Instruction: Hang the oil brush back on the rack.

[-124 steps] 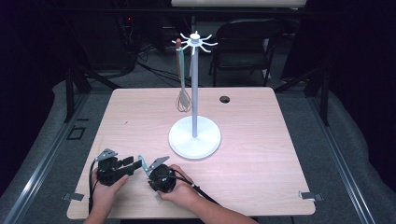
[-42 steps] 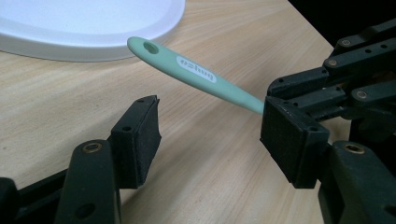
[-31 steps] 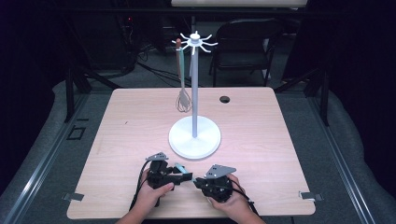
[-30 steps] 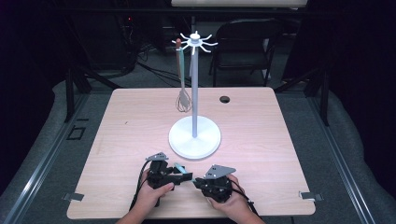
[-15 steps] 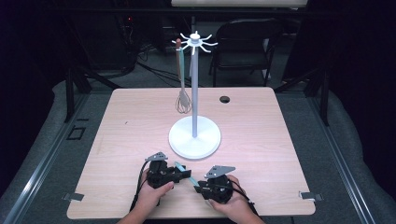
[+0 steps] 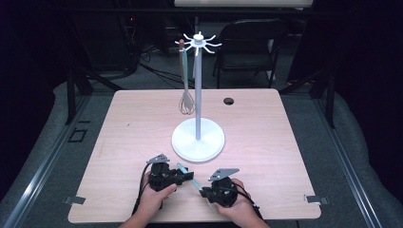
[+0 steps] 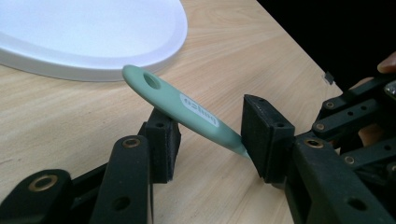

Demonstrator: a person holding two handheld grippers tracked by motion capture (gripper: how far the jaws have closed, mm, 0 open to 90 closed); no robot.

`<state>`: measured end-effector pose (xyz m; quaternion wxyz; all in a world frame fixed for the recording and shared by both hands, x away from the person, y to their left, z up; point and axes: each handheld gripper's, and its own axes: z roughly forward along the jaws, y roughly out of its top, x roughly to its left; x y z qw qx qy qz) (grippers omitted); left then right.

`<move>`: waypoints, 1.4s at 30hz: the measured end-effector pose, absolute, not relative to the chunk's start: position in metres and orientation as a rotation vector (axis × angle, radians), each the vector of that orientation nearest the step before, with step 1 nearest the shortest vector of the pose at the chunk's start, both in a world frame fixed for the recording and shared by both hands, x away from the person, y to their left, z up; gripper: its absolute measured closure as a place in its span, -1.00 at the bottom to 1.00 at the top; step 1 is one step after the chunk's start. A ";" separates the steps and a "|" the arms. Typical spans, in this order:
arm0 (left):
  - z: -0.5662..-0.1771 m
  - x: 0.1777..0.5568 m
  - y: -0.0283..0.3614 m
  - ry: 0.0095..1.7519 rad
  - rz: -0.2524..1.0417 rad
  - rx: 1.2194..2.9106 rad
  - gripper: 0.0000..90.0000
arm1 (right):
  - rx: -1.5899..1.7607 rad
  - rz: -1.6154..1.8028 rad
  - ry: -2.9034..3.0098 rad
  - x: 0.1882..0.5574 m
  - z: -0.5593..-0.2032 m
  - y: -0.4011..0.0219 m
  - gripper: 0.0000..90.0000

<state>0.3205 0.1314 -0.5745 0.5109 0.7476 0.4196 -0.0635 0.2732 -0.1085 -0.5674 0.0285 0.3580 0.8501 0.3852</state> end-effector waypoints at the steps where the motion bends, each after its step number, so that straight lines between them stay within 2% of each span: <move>1: -0.574 0.320 0.132 1.014 -0.151 1.793 0.25 | 1.088 1.188 2.619 0.273 -0.567 -0.107 0.83; 10: -0.574 0.316 0.126 0.992 -0.155 1.803 0.27 | 1.093 1.257 2.518 0.275 -0.566 -0.099 0.83; 24: -0.570 0.311 0.121 0.979 -0.168 1.796 0.41 | 1.126 1.270 2.467 0.276 -0.567 -0.098 0.83; 31: -0.566 0.308 0.117 0.986 -0.096 1.841 0.54 | 1.134 1.276 2.467 0.276 -0.569 -0.097 0.83; 37: -0.567 0.310 0.118 0.987 -0.116 1.820 0.59 | 1.134 1.271 2.467 0.276 -0.569 -0.098 0.83; 42: -0.566 0.312 0.118 0.972 -0.138 1.812 0.62 | 1.119 1.253 2.519 0.275 -0.564 -0.104 0.60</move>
